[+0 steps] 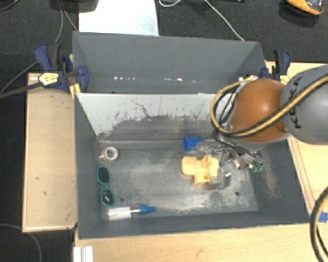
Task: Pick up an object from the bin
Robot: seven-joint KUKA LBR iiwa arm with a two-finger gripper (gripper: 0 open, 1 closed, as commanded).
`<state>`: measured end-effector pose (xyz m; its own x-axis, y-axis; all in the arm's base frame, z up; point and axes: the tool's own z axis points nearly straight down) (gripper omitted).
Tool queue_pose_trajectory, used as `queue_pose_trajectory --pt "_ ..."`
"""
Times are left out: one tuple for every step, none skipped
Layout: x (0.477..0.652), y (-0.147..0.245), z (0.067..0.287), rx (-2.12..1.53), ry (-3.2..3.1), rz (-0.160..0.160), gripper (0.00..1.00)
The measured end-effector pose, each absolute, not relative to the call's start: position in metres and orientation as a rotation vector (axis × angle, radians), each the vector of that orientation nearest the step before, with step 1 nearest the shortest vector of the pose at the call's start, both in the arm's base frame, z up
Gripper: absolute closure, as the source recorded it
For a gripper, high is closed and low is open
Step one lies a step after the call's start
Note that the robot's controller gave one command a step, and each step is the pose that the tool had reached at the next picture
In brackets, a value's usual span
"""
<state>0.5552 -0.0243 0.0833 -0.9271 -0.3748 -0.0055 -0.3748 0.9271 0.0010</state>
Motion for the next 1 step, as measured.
queue_pose_trajectory --pt "0.5552 -0.0243 0.0833 -0.598 3.079 0.003 1.0"
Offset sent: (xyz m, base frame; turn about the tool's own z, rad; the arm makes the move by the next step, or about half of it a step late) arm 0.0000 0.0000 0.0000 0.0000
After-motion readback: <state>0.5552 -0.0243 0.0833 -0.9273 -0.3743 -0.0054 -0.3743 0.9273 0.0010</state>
